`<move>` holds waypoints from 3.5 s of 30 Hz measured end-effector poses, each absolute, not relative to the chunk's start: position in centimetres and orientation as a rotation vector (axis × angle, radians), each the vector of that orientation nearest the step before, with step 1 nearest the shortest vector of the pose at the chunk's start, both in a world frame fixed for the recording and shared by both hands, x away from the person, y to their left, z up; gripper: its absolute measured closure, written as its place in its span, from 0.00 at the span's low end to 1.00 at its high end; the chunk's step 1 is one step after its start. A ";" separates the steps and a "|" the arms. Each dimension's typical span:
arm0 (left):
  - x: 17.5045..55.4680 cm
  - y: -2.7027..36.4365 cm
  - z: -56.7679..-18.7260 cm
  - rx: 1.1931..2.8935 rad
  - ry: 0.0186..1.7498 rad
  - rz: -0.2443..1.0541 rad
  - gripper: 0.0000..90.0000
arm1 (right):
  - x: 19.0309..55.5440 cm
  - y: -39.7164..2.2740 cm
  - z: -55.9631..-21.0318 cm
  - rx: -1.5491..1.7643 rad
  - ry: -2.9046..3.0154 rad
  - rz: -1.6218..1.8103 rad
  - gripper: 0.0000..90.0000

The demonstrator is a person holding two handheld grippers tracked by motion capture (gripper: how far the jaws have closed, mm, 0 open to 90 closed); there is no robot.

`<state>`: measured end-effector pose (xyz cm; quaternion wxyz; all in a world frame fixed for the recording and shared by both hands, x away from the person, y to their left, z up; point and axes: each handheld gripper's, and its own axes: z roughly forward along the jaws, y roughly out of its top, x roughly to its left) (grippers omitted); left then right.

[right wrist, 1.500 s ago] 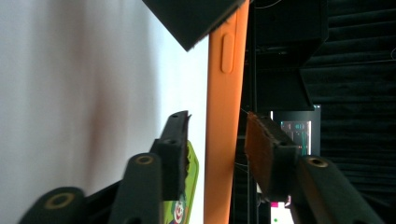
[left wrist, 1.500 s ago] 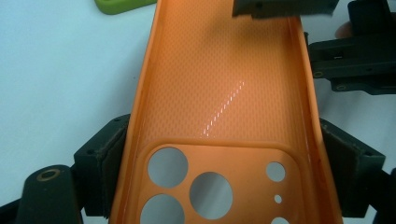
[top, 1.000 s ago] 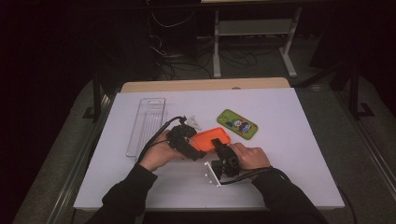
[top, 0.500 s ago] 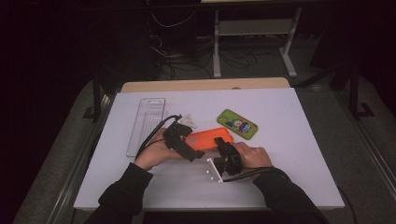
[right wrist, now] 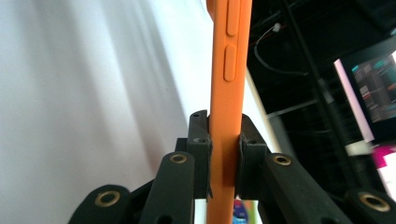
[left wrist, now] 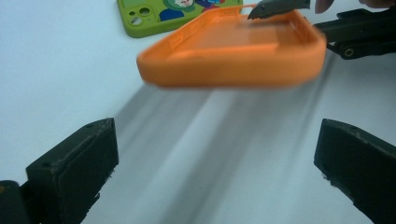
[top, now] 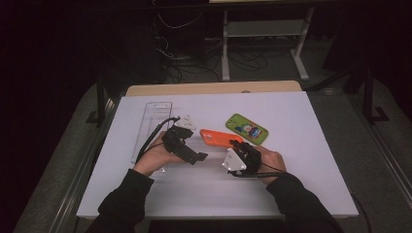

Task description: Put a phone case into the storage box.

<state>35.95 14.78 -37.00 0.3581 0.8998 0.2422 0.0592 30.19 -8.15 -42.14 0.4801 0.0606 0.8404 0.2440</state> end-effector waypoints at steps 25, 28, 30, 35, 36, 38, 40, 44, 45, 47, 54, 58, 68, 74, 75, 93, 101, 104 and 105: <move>36.1 14.8 -37.0 2.250 0.683 0.182 0.00 | 32.9 -11.5 -40.4 0.943 2.235 1.291 0.87; 36.4 15.1 -36.8 2.180 0.701 0.174 0.00 | 32.8 -11.4 -40.5 1.000 2.226 1.334 0.87; 36.4 15.0 -36.7 2.136 0.719 0.167 0.00 | 32.6 -11.2 -40.5 1.038 2.232 1.342 0.87; 36.6 14.8 -36.4 2.075 0.728 0.182 0.00 | 32.4 -10.5 -40.7 1.039 2.230 1.358 0.87; 36.5 14.7 -36.3 2.063 0.732 0.174 0.00 | 32.4 -10.4 -40.7 1.043 2.232 1.368 0.87; 36.6 14.5 -36.2 2.046 0.730 0.179 0.00 | 32.2 -9.9 -40.8 1.023 2.243 1.378 0.87; 36.6 14.3 -36.2 2.032 0.739 0.178 0.00 | 32.2 -9.7 -40.8 1.025 2.244 1.375 0.87; 36.9 13.7 -36.5 2.018 0.741 0.182 0.00 | 31.9 -9.0 -40.9 1.007 2.252 1.402 0.87; 36.9 13.7 -36.5 2.018 0.741 0.182 0.00 | 31.9 -9.0 -40.9 1.007 2.252 1.402 0.87; 36.9 13.5 -36.5 2.004 0.740 0.187 0.00 | 31.8 -8.7 -41.0 1.009 2.254 1.422 0.87; 36.9 13.0 -36.8 1.963 0.734 0.184 0.00 | 31.4 -7.9 -41.0 0.989 2.269 1.441 0.87; 37.0 12.9 -37.1 1.940 0.749 0.171 0.00 | 31.1 -7.4 -41.1 0.970 2.275 1.460 0.87; 37.1 12.8 -37.6 1.913 0.769 0.135 0.00 | 30.9 -7.1 -41.1 0.954 2.270 1.466 0.87; 37.0 12.8 -37.5 1.917 0.769 0.135 0.04 | 30.9 -7.1 -41.1 0.957 2.273 1.468 0.87; 37.0 12.8 -37.5 1.911 0.768 0.133 0.05 | 30.9 -7.1 -41.1 0.957 2.273 1.467 0.87; 36.9 12.8 -37.5 1.904 0.740 0.140 0.16 | 31.0 -6.9 -41.5 0.943 2.308 1.427 0.86; 37.6 12.6 -37.3 1.925 0.741 0.159 0.16 | 31.3 -7.7 -41.1 0.963 2.337 1.408 0.48; 38.2 12.7 -36.7 1.922 0.746 0.170 0.16 | 31.5 -8.5 -41.0 0.985 2.348 1.385 0.38; 38.4 12.7 -36.5 1.917 0.755 0.171 0.17 | 31.5 -8.9 -41.1 0.986 2.351 1.367 0.34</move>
